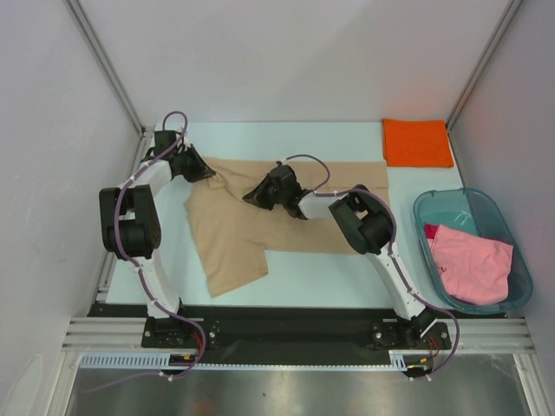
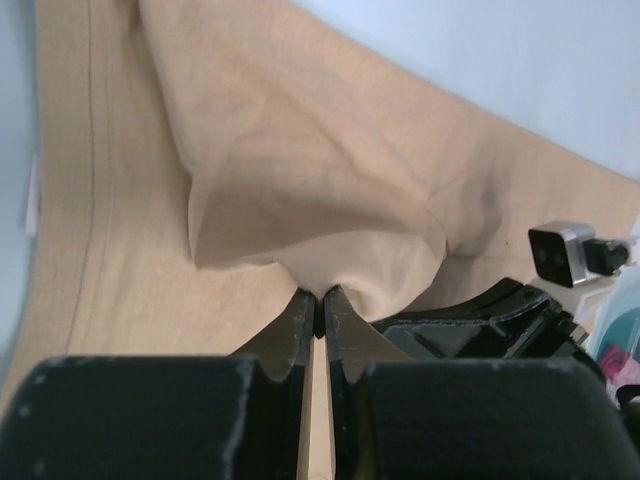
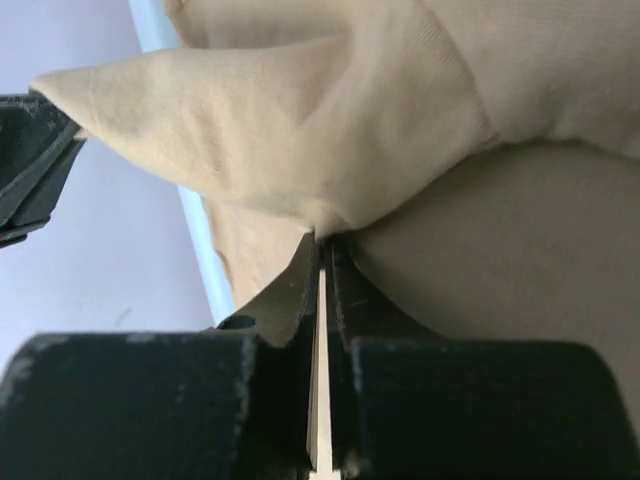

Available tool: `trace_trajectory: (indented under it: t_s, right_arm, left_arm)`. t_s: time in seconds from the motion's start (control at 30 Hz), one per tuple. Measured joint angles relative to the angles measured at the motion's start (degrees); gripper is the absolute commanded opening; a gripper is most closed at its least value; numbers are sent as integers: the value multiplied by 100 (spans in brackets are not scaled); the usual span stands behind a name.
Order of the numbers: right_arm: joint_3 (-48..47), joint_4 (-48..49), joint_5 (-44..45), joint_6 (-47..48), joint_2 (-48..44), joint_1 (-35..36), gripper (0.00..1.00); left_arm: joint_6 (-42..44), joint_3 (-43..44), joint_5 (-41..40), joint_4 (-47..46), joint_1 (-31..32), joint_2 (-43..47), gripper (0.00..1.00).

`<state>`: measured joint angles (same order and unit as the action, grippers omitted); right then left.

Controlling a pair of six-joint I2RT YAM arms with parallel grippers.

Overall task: Fold and stack the t-shirts
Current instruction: Fold the tshirt

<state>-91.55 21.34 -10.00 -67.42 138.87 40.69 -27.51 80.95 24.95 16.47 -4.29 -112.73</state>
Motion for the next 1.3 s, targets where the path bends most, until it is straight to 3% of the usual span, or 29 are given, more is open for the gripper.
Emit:
trace_trajectory:
  t_s: [0.33,0.6,0.87,1.3]
  right_arm:
    - [-221,-1268,-1545,852,-260,-426,0]
    - [-361,-2133,-2267,1572,-286,-656,0]
    - [-866,-2669,-2756,2052,-286,-745,0]
    - [-881,-3012,-3034,2247,-286,-835,0]
  left_arm:
    - [-162,-970,-33,210,0,649,11]
    - [-269,-1554,20,315,-2,1126,16]
    - [-295,-1980,103,315,-2,1355,16]
    - [-295,-2367,98,332,-59,1403,17]
